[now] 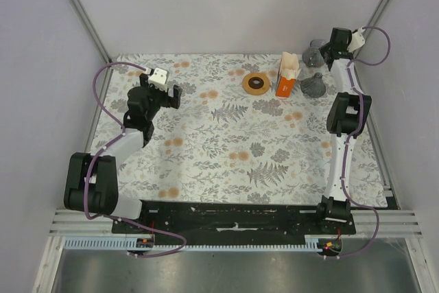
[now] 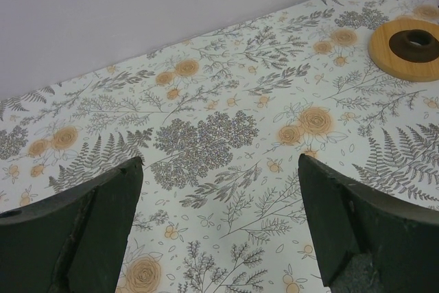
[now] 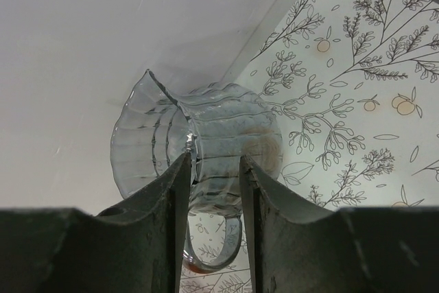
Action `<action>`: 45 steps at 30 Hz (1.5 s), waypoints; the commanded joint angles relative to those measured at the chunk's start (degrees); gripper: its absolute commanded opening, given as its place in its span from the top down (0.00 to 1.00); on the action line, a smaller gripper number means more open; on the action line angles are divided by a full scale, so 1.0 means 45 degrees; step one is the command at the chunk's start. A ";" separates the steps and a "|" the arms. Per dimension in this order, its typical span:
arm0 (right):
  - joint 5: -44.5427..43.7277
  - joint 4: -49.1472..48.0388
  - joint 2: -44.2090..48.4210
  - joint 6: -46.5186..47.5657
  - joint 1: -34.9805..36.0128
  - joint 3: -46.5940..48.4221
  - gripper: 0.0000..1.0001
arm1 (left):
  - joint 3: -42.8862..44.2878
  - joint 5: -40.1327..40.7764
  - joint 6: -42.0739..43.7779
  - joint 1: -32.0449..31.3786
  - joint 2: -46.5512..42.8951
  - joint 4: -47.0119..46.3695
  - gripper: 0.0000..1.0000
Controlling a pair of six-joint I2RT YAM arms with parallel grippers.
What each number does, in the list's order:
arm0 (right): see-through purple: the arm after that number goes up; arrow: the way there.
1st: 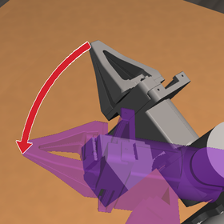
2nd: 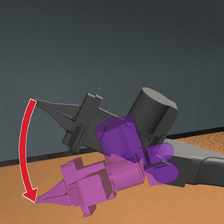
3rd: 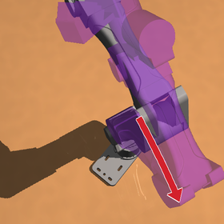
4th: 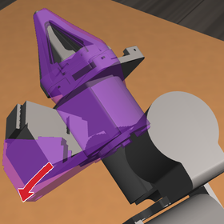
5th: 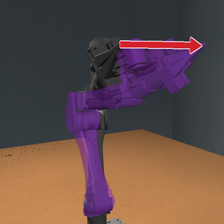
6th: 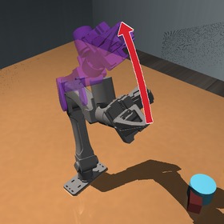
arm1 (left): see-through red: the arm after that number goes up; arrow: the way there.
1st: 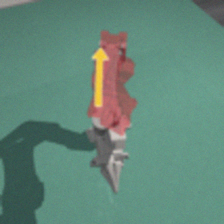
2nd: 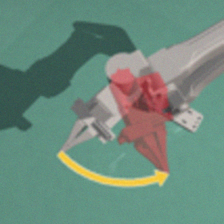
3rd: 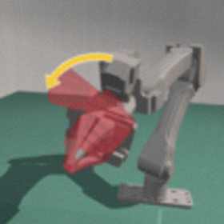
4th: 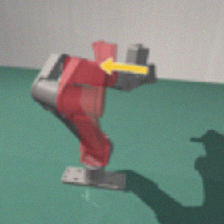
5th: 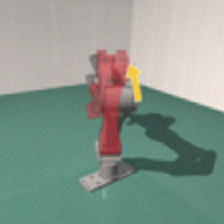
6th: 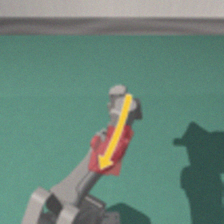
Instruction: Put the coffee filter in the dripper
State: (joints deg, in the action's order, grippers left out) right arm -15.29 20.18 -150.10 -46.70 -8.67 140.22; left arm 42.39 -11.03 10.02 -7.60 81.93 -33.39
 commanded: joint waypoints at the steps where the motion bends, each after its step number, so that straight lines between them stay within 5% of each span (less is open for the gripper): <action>1: 0.0135 -0.0227 -0.0413 -0.0618 -0.0086 0.0636 0.59 | 0.0502 0.0126 0.0507 -0.0031 0.0132 -0.0257 0.00; 9: 0.0350 -0.0325 -0.0706 -0.1028 -0.0086 0.0871 0.64 | 0.0521 0.0107 0.0585 -0.0031 0.0094 -0.0295 0.00; 15: 0.0585 -0.0286 -0.0434 -0.1361 -0.0086 0.0384 0.99 | 0.0365 0.0146 0.0605 -0.0050 -0.0062 -0.0276 0.00; 24: -0.0079 -0.1222 0.1576 -0.1285 -0.0086 -0.0944 1.00 | 0.0072 0.0185 0.0566 -0.0031 -0.0375 -0.0412 0.00; 36: 0.0856 -0.3839 0.5540 0.2229 0.0265 -0.4145 1.00 | -0.0299 -0.0069 0.0137 -0.0031 -0.0707 -0.0667 0.00; 40: 0.3680 -0.5245 0.6928 0.4317 0.0694 -0.5222 1.00 | -0.0280 -0.0225 -0.0078 -0.0031 -0.0746 -0.0647 0.00; 45: 0.7513 -0.3358 0.7670 0.8062 0.1844 -0.4813 1.00 | -0.0357 -0.0557 -0.0390 -0.0031 -0.0765 -0.0686 0.00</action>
State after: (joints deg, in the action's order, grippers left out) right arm 1.74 4.29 -120.86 -26.20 -5.28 116.95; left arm 41.25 -11.27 10.31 -7.60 80.18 -33.56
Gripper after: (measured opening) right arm 0.018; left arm 0.994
